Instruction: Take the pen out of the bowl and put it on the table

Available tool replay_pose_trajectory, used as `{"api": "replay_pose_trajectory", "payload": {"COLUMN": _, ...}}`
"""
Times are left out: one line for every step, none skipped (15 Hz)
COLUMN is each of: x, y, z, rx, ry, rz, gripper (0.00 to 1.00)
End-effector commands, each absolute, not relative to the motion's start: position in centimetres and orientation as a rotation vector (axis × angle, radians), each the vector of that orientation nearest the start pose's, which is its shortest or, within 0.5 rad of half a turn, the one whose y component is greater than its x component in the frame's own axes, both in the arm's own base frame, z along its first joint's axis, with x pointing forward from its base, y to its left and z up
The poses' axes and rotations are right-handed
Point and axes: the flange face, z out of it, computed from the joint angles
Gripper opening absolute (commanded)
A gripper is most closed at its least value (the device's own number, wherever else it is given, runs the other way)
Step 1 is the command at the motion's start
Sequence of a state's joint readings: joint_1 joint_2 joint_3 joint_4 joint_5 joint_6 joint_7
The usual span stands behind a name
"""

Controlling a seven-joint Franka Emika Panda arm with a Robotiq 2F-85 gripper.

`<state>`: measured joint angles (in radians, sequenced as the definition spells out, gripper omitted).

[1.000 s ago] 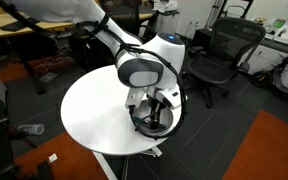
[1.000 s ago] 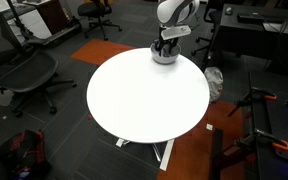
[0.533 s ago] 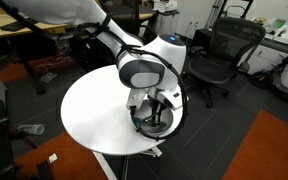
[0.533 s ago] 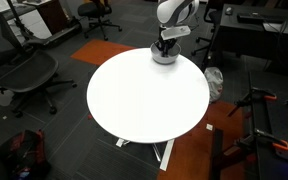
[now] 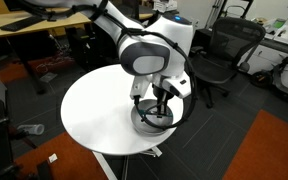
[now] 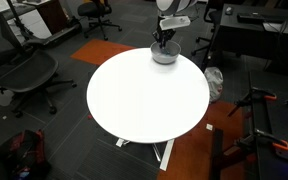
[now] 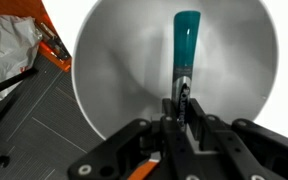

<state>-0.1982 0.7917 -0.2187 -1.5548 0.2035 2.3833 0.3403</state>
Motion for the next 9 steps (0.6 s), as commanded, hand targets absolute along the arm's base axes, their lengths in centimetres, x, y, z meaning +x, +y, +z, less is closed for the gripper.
{"api": "replay_pose_trajectory", "payload": {"x": 64.9, "y": -25.2, "z": 24.8, "rx": -2.861, "ry": 1.3, "rz": -0.09, "gripper": 0.05}}
{"api": "replay_pose_trajectory", "payload": {"x": 64.9, "y": -24.6, "z": 26.0, "rx": -2.854, "ry": 1.297, "rz": -0.088, "gripper": 0.05}}
{"api": "replay_pose_trajectory", "payload": {"x": 64.8, "y": -24.0, "z": 27.1, "rx": -2.847, "ry": 1.292, "rz": -0.09, "gripper": 0.05}}
{"api": "replay_pose_trajectory", "payload": {"x": 64.8, "y": -23.0, "z": 28.2, "rx": -2.837, "ry": 1.28, "rz": -0.085, "gripper": 0.05}}
{"api": "replay_pose_trajectory", "payload": {"x": 64.8, "y": -22.0, "z": 29.2, "rx": -2.826, "ry": 1.269, "rz": -0.085, "gripper": 0.05}}
{"api": "replay_pose_trajectory", "payload": {"x": 64.8, "y": -20.8, "z": 30.0, "rx": -2.819, "ry": 1.265, "rz": -0.085, "gripper": 0.05}}
{"api": "replay_pose_trajectory", "payload": {"x": 65.0, "y": -19.3, "z": 30.6, "rx": -2.819, "ry": 1.248, "rz": -0.091, "gripper": 0.05}}
{"api": "replay_pose_trajectory", "payload": {"x": 65.0, "y": -17.9, "z": 31.0, "rx": -2.817, "ry": 1.236, "rz": -0.085, "gripper": 0.05}}
{"api": "replay_pose_trajectory", "payload": {"x": 65.1, "y": -16.4, "z": 31.3, "rx": -2.82, "ry": 1.217, "rz": -0.078, "gripper": 0.05}}
